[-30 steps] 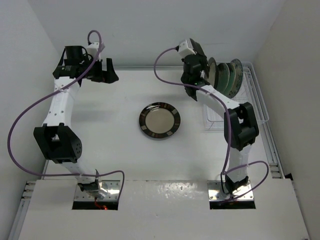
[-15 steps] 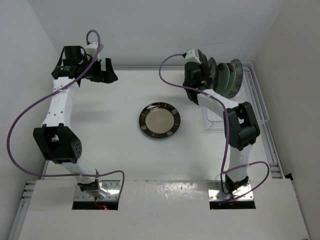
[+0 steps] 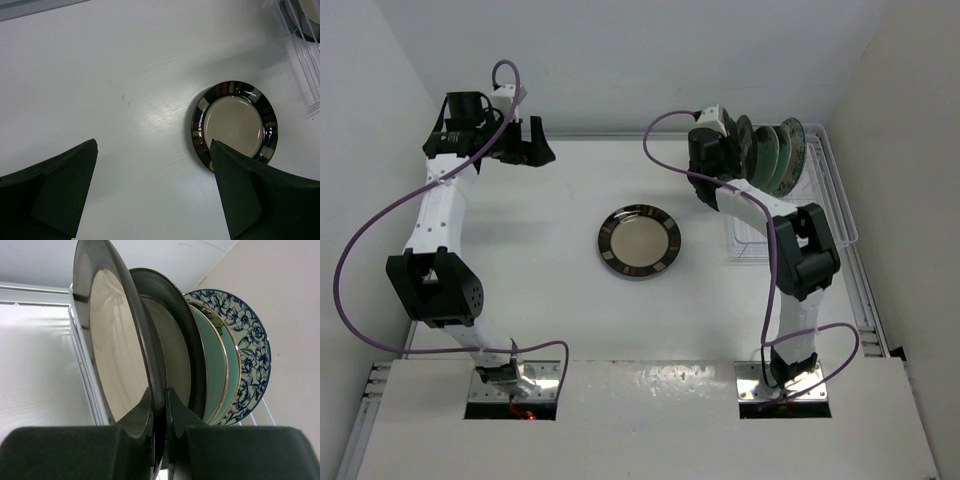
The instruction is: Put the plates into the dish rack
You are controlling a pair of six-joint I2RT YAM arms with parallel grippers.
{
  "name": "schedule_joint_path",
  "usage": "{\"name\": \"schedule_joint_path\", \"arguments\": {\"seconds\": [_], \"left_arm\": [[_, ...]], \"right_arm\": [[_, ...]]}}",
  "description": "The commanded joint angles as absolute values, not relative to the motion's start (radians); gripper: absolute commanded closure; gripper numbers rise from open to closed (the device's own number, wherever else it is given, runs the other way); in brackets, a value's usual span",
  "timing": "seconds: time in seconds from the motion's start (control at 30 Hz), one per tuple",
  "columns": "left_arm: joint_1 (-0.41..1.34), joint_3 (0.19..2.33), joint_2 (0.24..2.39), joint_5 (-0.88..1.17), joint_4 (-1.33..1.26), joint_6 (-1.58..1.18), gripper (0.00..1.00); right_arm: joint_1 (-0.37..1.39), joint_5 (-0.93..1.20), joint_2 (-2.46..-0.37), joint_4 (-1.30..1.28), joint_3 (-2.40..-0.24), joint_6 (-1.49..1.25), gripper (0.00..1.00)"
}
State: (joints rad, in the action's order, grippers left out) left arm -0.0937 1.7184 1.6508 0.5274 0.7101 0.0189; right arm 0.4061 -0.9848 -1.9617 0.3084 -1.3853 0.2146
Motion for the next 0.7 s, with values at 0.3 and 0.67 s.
{"name": "schedule_joint_path", "arguments": {"seconds": [0.3, 0.67], "left_arm": [[-0.103, 1.709, 1.621, 0.541, 0.703, 0.029, 0.00], [-0.103, 1.709, 1.621, 0.551, 0.703, 0.029, 0.00]], "right_arm": [[0.364, -0.956, -1.980, 0.123, -1.500, -0.067, 0.83], [0.347, -0.931, -1.953, 0.092, -1.503, -0.057, 0.54]]}}
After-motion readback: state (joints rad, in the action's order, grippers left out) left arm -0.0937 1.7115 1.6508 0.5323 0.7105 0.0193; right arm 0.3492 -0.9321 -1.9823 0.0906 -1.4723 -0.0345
